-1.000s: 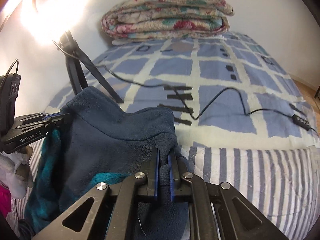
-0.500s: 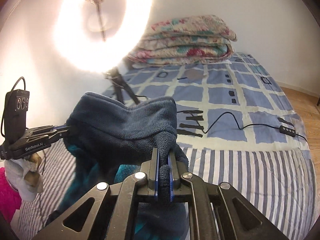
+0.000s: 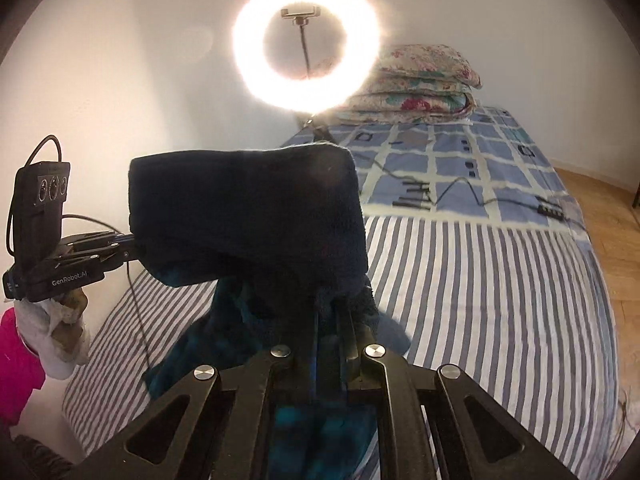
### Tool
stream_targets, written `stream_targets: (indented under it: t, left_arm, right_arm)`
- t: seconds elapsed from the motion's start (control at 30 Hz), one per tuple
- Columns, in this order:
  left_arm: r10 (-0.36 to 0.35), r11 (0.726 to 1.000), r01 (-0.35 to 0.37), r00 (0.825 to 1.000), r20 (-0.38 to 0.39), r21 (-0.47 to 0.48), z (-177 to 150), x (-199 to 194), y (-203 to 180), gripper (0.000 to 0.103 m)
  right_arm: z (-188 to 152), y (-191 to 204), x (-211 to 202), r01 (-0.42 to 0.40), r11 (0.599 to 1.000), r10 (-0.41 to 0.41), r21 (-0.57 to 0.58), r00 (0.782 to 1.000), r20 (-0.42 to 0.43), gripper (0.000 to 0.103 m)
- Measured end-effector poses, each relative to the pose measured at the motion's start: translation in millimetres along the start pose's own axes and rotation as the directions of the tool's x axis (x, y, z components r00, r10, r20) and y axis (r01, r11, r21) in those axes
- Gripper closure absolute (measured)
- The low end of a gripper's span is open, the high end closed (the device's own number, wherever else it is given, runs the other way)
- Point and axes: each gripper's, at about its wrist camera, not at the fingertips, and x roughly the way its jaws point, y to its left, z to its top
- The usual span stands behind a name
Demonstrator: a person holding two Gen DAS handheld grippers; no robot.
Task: Fold large clothes
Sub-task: 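Fold the collar end over onto the hem with both grippers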
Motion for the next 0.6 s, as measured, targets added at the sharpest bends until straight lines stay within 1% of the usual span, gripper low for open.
stream_targets:
  t: [0.1, 0.17, 0.3, 0.37, 0.43, 0.47, 0.53, 0.6]
  left_arm:
    - [-0.003, 0.999, 0.002, 1.0, -0.025, -0.034, -32.1, -11.0, -5.5, 0.097]
    - [0.0, 0.999, -0.001, 0.999, -0.043, -0.043, -58.9, -14.7, -9.3, 0.097]
    - [0.0, 0.997, -0.006, 0.997, -0.079, -0.074, -102.0, -11.4, -11.6, 0.097]
    - [0.005, 0.997, -0.011, 0.996, -0.088, -0.073, -122.8, -9.1, -13.6, 0.097]
    - [0.012, 0.997, -0.019, 0.995, -0.102, -0.074, -139.8, -5.4, -14.1, 0.097]
    - [0.014, 0.996, -0.023, 0.994, -0.109, -0.08, -146.3, -3.4, -13.2, 0.097]
    - [0.016, 0.996, -0.028, 0.992, -0.124, -0.089, -159.4, 0.5, -12.8, 0.097]
    - [0.027, 0.997, -0.037, 0.992, -0.123, -0.074, -167.5, 1.3, -13.6, 0.097]
  right_arm:
    - [-28.0, 12.5, -14.8, -0.002, 1.0, 0.002, -0.006, 1.0, -0.012, 0.098]
    - [-47.4, 18.8, -20.2, -0.011, 1.0, 0.011, -0.002, 1.0, -0.026, 0.098]
    - [-86.2, 30.9, -20.8, 0.001, 1.0, -0.002, -0.02, 0.998, -0.062, 0.098]
    - [-104.8, 33.8, -17.6, -0.003, 1.0, 0.002, -0.015, 0.997, -0.08, 0.098]
    - [-119.5, 38.7, -13.7, 0.008, 0.999, -0.011, -0.034, 0.995, -0.098, 0.1]
    - [-127.3, 40.4, -10.3, 0.008, 0.999, -0.013, -0.04, 0.993, -0.113, 0.103]
    - [-140.6, 43.2, -4.6, 0.017, 0.999, -0.024, -0.046, 0.99, -0.14, 0.103]
    - [-151.3, 43.0, -2.1, 0.031, 0.998, -0.039, -0.051, 0.987, -0.154, 0.103]
